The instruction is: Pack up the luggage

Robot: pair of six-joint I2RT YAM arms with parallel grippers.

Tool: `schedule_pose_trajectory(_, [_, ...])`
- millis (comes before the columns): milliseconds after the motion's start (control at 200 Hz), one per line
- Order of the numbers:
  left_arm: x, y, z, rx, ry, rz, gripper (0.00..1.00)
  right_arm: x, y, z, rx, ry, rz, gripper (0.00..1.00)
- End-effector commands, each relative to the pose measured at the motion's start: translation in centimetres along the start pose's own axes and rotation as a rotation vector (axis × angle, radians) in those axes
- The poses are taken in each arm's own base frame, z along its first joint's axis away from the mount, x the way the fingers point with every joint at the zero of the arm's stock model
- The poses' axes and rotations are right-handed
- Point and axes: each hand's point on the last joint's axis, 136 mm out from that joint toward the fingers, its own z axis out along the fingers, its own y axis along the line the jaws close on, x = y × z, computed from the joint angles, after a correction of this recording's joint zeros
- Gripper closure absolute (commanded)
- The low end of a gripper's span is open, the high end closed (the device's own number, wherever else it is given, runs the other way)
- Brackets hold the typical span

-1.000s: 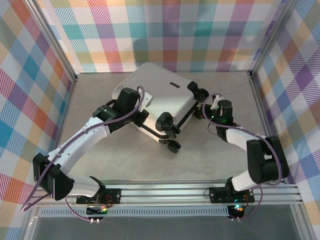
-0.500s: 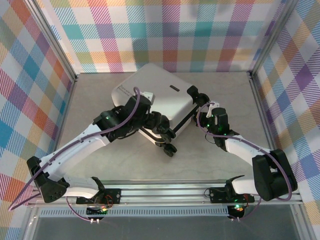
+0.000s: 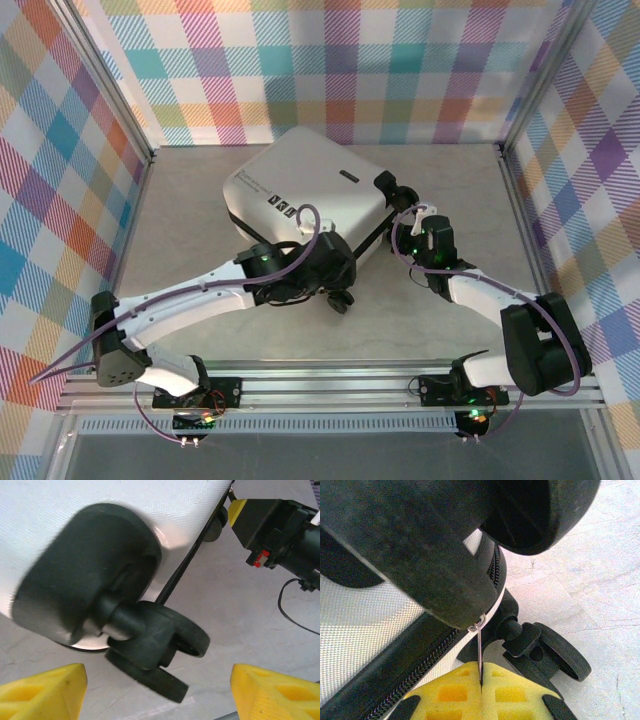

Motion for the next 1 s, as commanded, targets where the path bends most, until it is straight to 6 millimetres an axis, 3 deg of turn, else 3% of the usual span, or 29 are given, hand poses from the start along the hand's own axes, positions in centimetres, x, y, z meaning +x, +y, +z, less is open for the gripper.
schedule_pose_trajectory(0, [0.1,0.2,0.5,-0.058,-0.007,-0.079,0.22,3.3,-0.2,0.2,-0.004,0.113,-0.024,1.0])
schedule_pose_trajectory(110, [1.2,0.1,1.8,-0.091,0.027,-0.114,0.18,3.2,-0.2,0.0,-0.005,0.108,-0.029,1.0])
schedule_pose_trajectory(280, [1.4,0.4,2.7,-0.158,0.024,-0.128,0.17,3.1,-0.1,-0.4,-0.013,0.1,-0.034,1.0])
schedule_pose_trajectory(330, [1.5,0.5,3.0,-0.176,0.026,-0.126,0.1,3.1,0.0,-0.5,-0.015,0.098,-0.037,1.0])
schedule_pose_trajectory(465, [1.3,1.1,3.4,-0.22,0.009,-0.123,0.13,2.9,0.0,-0.9,-0.019,0.093,-0.049,1.0])
schedule_pose_trajectory(570, [1.0,2.0,3.3,-0.239,-0.006,-0.131,0.26,3.0,0.0,-1.1,-0.02,0.096,-0.056,1.0])
schedule_pose_trajectory(660, [1.0,3.0,3.4,-0.248,-0.005,-0.142,0.52,3.0,-0.1,-1.1,-0.013,0.1,-0.06,1.0])
schedule_pose_trajectory(745, [0.8,4.2,3.3,-0.269,-0.007,-0.137,0.69,3.0,-0.2,-1.1,-0.003,0.108,-0.061,1.0])
schedule_pose_trajectory(835, [0.6,6.2,3.0,-0.324,-0.011,-0.11,0.79,2.9,-0.9,-1.2,0.026,0.112,-0.058,1.0])
schedule_pose_trajectory(925, [0.7,7.9,3.0,-0.341,0.007,-0.096,0.82,2.5,-1.2,-1.4,0.039,0.11,-0.062,1.0])
schedule_pose_trajectory(995, [0.4,8.0,2.9,-0.324,0.016,-0.071,0.83,2.3,-1.5,-1.5,0.051,0.11,-0.061,1.0])
